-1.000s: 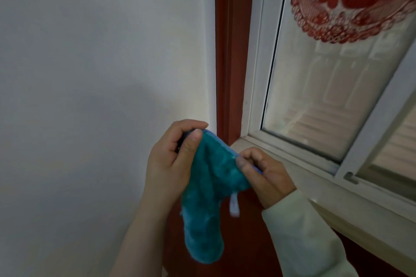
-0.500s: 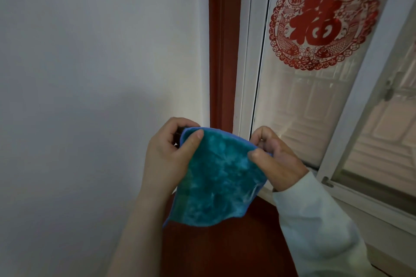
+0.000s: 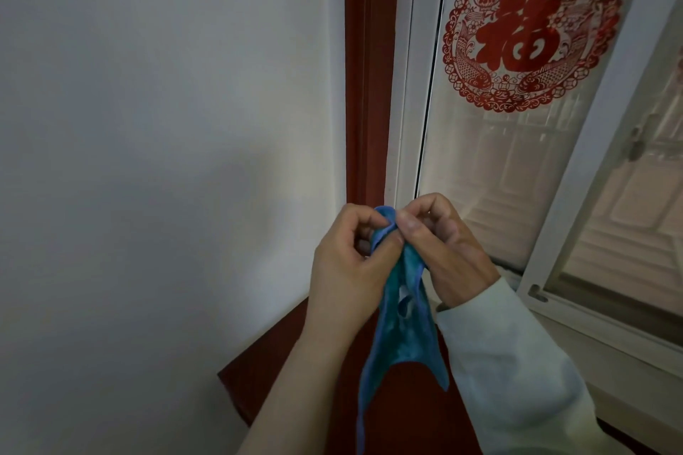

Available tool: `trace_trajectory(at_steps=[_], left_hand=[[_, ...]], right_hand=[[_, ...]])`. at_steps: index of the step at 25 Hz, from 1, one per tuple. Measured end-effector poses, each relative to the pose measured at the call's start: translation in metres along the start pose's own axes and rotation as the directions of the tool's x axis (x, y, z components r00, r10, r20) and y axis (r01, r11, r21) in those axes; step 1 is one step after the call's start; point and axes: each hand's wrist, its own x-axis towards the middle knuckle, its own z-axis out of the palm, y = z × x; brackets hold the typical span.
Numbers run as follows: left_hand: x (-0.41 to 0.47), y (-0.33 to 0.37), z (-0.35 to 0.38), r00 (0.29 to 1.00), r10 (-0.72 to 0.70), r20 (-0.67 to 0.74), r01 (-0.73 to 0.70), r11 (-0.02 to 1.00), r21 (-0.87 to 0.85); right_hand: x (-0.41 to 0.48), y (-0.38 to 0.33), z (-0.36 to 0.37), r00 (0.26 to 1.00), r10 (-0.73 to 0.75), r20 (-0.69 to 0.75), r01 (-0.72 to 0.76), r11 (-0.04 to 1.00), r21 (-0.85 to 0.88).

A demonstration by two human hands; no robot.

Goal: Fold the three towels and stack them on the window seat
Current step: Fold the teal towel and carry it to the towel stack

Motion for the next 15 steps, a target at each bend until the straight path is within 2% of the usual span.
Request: trace_trajectory(at_steps=[4,9,10,13,15], left_hand=[[0.0,0.003,0.0,0.999,-0.048,0.018,0.05,0.99,-0.128],[-0.001,0.005,-0.001,0.999,-0.004,0.045,0.011,0.989,-0.148],[-0.002,0.003,-0.002,0.999,0.015,0.04,-0.01,0.991,-0.136],[-0.002,-0.002,-0.001,0.984,0.174,-0.022,-0.172,0.981,0.086],[-0.003,-0.002,0.001,0.969,0.243,-0.041,-0.234,0.96,0.156]], right_hand=[[-0.004,-0.002,-0.003,0.997,-0.071,0.035,0.071,0.997,-0.015],[-0.006,-0.008,-0.006,0.996,-0.086,0.018,0.085,0.996,0.025],[-0.007,-0.01,-0.006,0.996,-0.089,0.017,0.088,0.996,0.034],[-0.009,-0.013,-0.005,0.997,-0.077,0.017,0.077,0.997,0.027],[-0.008,-0.011,-0.005,0.999,-0.04,0.011,0.04,0.999,0.038]])
